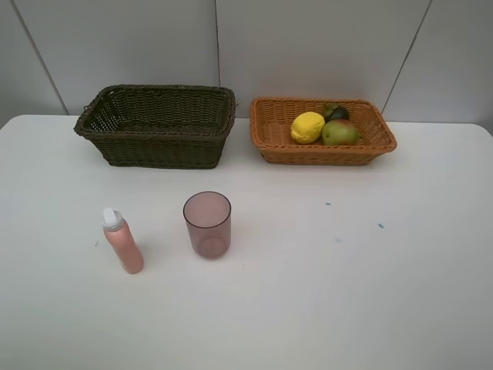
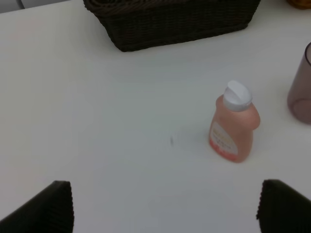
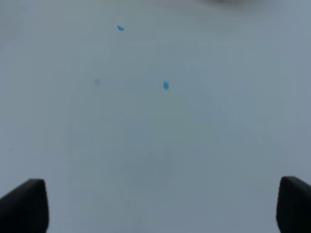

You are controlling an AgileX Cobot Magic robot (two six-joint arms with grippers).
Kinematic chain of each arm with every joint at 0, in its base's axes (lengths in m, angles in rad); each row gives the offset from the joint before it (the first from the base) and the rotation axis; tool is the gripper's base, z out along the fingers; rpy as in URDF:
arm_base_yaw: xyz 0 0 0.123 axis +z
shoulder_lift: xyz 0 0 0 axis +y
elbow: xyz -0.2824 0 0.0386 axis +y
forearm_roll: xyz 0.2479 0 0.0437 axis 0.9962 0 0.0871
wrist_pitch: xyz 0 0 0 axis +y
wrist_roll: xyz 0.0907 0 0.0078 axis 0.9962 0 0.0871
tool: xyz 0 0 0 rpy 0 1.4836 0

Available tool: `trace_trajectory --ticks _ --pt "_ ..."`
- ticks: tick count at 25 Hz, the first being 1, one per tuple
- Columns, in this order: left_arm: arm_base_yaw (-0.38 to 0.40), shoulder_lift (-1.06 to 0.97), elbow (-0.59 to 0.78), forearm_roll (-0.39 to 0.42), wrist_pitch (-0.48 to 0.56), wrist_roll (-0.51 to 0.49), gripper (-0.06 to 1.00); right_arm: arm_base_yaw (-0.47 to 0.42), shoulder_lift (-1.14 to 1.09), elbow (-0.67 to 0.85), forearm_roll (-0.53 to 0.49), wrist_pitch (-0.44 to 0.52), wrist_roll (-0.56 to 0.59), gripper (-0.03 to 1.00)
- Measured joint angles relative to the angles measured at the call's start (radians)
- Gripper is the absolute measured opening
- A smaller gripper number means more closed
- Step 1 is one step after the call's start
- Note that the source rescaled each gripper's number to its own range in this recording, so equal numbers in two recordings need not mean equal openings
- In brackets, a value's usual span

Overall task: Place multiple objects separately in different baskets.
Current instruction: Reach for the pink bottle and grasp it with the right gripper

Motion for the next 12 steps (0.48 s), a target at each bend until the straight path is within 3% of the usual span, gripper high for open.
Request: trace_trajectory --ticks 7,12 --pt "0.000 0.000 0.000 0.000 0.000 0.000 1.00 0.000 -0.151 0.161 0.064 -0.012 0.022 1.00" --pt "0.000 0.000 0.000 0.000 0.000 0.000 1.00 0.000 -0.202 0.191 0.070 -0.053 0.038 1.00"
